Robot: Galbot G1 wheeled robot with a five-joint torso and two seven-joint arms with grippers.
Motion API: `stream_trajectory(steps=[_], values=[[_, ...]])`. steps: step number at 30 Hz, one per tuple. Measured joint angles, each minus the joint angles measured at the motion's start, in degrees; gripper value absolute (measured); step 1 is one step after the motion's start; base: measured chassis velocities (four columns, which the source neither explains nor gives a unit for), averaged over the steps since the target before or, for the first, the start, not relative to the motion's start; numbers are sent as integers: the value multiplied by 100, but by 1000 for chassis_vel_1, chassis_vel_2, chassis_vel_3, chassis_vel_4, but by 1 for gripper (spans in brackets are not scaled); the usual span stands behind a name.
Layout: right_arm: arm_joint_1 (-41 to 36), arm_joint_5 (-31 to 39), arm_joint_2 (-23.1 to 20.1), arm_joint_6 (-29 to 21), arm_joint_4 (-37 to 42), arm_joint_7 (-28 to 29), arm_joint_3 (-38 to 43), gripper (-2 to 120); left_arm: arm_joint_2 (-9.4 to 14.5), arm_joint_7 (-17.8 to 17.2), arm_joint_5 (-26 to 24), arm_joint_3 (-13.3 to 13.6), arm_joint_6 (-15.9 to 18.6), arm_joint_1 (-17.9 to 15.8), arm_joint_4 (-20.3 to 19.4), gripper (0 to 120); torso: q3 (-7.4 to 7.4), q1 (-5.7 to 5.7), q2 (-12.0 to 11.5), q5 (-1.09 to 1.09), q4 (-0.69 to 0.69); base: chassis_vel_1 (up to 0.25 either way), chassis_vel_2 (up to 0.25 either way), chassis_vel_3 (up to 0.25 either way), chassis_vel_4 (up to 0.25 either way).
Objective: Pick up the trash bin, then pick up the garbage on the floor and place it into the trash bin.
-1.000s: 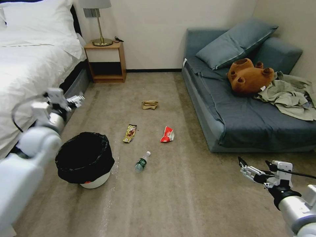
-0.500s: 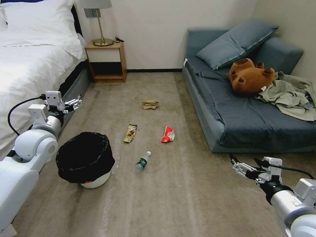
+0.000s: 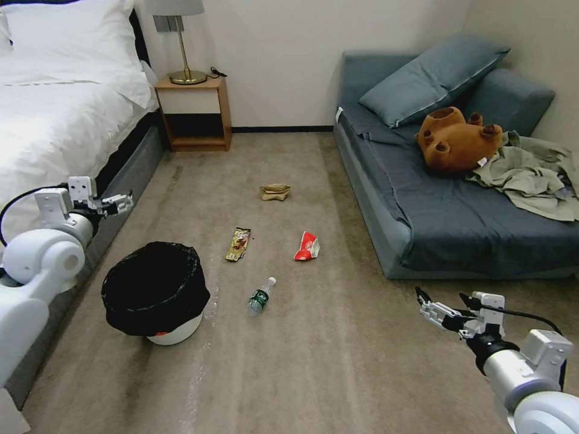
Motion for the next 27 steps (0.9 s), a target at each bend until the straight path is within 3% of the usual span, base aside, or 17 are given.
stream_trajectory(steps=[2, 5, 9, 12, 18, 27], values=[[75, -22, 4, 1, -59, 1, -58, 100, 73, -272, -400, 37, 372, -111, 72, 99, 0, 0, 0, -1, 0, 0, 0, 0, 0], [139, -90, 16, 10, -126, 1, -123, 100, 143, -513, -822, 109, 472, -173, 291, 99, 0, 0, 0, 0, 0, 0, 0, 0, 0], [172, -185, 42, 40, -197, 2, -196, 100, 157, -447, -811, 158, 476, -169, 547, 100, 0, 0, 0, -4, 0, 0, 0, 0, 0], [227, -381, 117, 83, -326, -1, -341, 100, 202, -189, -566, 260, 470, -101, 930, 100, 0, 0, 0, -2, 0, 0, 0, 0, 0], [320, -560, 221, 101, -441, -11, -540, 100, 148, -111, -485, 305, 455, -73, 1195, 100, 0, 0, 0, -1, 1, 0, 0, 0, 0], [418, -715, 379, 109, -574, -29, -697, 100, -248, 128, 246, 473, 431, 55, 1506, 100, 0, 0, 0, -2, 0, 0, 0, 0, 0]])
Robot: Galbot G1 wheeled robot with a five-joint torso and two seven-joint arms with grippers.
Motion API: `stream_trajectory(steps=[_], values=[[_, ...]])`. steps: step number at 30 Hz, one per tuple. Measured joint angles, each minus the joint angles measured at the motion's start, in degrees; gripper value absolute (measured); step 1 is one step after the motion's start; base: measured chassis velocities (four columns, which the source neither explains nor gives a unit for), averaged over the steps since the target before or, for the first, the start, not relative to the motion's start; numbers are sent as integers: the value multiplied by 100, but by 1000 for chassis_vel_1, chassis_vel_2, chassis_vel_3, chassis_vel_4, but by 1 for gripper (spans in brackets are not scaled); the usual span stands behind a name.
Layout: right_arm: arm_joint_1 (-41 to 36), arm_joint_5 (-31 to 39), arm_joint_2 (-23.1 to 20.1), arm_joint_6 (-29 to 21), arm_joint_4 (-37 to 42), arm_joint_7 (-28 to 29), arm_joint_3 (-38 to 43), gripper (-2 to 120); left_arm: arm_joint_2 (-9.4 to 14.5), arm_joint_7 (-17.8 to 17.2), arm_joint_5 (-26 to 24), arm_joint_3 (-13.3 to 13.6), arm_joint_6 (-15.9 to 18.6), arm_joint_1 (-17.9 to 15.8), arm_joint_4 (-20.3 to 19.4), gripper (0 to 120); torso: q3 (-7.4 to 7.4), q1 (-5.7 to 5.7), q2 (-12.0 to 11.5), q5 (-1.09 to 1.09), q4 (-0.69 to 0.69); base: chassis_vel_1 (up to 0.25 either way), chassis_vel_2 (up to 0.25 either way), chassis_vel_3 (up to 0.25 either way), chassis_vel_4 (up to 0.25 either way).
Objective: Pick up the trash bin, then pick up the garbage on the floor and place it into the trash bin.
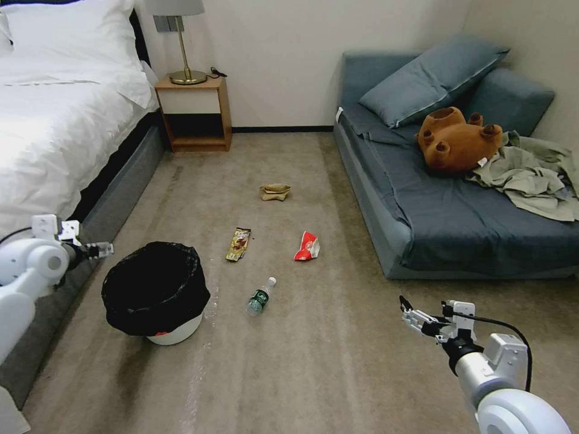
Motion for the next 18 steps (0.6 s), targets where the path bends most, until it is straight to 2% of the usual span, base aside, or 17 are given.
stream_trajectory(steps=[6, 18], values=[[84, -16, 5, 12, -95, -4, -81, 100, -153, 55, 407, 44, -7, 57, 156, 100, 0, 0, 0, 0, 1, 0, 0, 0, 0], [146, -115, -49, 49, -196, -11, -244, 100, -440, 148, 795, 63, -14, 62, 415, 100, 0, 0, 1, 1, 0, 0, 0, 0, 0]])
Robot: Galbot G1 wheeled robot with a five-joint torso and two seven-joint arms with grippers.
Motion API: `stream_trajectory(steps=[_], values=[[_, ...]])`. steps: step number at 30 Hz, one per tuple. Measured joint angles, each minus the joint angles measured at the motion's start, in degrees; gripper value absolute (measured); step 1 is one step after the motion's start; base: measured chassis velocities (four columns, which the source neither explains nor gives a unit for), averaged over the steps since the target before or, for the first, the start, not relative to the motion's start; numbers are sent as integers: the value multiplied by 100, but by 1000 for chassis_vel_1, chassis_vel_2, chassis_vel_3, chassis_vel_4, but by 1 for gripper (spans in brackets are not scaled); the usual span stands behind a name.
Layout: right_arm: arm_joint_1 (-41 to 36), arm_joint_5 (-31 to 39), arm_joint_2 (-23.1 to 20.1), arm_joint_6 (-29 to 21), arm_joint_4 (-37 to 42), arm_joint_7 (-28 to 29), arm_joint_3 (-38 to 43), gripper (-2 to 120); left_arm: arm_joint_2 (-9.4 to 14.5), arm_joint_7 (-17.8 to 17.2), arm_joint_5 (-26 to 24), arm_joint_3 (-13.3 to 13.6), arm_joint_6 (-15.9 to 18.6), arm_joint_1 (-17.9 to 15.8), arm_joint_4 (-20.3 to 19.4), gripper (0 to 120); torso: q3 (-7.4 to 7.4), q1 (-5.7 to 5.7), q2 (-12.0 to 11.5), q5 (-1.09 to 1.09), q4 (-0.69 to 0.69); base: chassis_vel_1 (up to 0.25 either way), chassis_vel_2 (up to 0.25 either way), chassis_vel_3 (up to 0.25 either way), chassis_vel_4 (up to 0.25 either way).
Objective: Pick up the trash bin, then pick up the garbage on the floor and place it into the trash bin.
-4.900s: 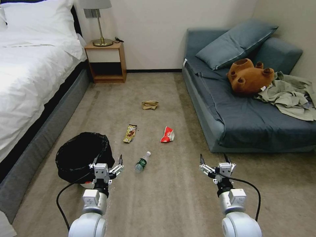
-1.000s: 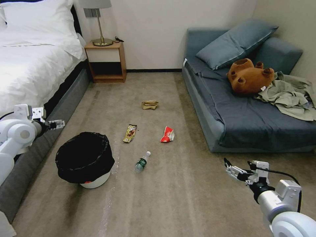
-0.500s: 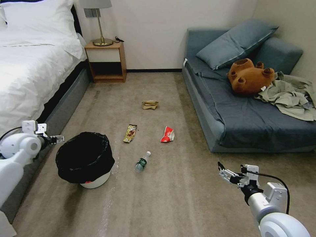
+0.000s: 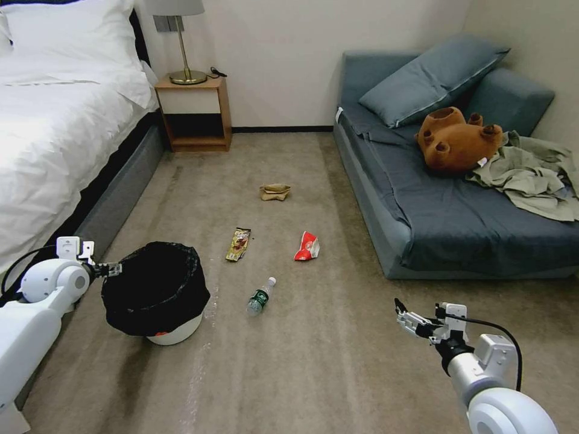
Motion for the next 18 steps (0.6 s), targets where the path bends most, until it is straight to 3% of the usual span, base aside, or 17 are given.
stream_trajectory(steps=[7, 18], values=[[46, 3, -130, 44, -96, -10, -46, 100, -243, 64, 308, 3, -4, -29, 159, 99, 0, 0, 0, 0, 0, 0, 0, 0, 0], [165, 16, -232, 85, -196, -21, -195, 100, -416, 89, 501, -7, -5, -91, 367, 94, 0, 0, 0, 0, 0, 0, 0, 0, 0]])
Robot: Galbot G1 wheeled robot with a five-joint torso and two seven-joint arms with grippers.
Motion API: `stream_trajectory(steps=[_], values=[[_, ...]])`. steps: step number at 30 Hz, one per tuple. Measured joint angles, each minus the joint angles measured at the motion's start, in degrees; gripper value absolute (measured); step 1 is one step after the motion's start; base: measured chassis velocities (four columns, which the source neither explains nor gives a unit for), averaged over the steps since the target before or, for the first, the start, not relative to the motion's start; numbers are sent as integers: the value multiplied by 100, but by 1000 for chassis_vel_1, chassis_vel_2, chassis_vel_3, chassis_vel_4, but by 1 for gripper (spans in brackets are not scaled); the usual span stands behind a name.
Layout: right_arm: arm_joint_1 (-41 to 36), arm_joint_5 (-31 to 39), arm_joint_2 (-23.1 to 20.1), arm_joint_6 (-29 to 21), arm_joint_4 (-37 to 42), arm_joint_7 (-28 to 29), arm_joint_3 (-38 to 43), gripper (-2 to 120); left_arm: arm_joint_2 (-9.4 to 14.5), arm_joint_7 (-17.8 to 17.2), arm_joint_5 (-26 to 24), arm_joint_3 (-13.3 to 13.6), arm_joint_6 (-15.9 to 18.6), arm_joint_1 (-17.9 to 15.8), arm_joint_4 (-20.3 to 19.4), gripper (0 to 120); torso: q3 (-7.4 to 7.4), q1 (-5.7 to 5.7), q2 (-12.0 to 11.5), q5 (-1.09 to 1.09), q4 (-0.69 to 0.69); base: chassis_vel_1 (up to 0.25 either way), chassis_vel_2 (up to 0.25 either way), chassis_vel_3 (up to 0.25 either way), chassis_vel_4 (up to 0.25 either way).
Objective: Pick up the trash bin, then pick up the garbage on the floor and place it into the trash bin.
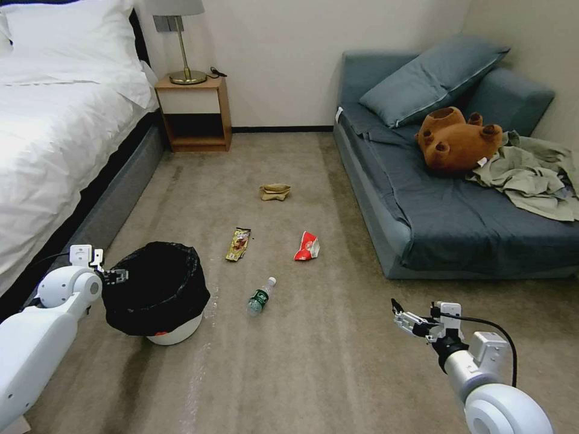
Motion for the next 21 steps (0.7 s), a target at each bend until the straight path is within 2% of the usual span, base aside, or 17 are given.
stream_trajectory(steps=[3, 4, 5, 8, 9, 11, 13, 18, 19, 21], values=[[19, 4, -2, 31, -21, -12, -33, 100, -75, 79, 79, 12, 0, -2, 52, 78, 0, 0, 0, 0, 0, 0, 0, 0, 0], [19, 4, -2, 31, -21, -12, -33, 100, -75, 79, 79, 12, 0, -2, 52, 78, 0, 0, 0, 0, 0, 0, 0, 0, 0], [21, 7, -6, 43, -27, -22, -50, 100, -119, 129, 138, 13, 0, -4, 108, 71, 0, 0, 0, 0, 0, 0, 0, 0, 0], [35, 13, -12, 58, -40, -31, -66, 100, -170, 194, 232, 14, 0, -4, 167, 65, 0, 0, 0, 0, 0, 0, 0, 0, 0], [52, 22, -14, 66, -56, -34, -80, 100, -208, 238, 306, 14, 0, 0, 204, 58, 0, 0, 0, 0, 0, 0, 0, 0, 0], [61, 27, -16, 70, -66, -35, -88, 100, -225, 261, 333, 14, -1, 2, 218, 55, 0, 0, 0, 0, 0, 0, 0, 0, 0], [88, 45, -33, 81, -84, -37, -103, 100, -264, 325, 376, 15, 0, 7, 244, 41, 0, 0, 0, 0, 0, 0, 0, 0, 0], [99, 57, -42, 84, -86, -37, -117, 100, -274, 395, 394, 13, -1, 5, 260, 29, 0, 0, 0, 0, 0, 0, 0, 0, 0], [101, 61, -46, 87, -87, -38, -122, 100, -274, 431, 394, 4, -1, 2, 264, 22, 0, 0, 0, 1, 0, 0, 0, 0, 0], [101, 64, -46, 91, -88, -38, -125, 100, -274, 474, 398, -6, -20, 2, 267, 20, -1, 0, 0, 2, 0, 0, 0, 0, 0]])
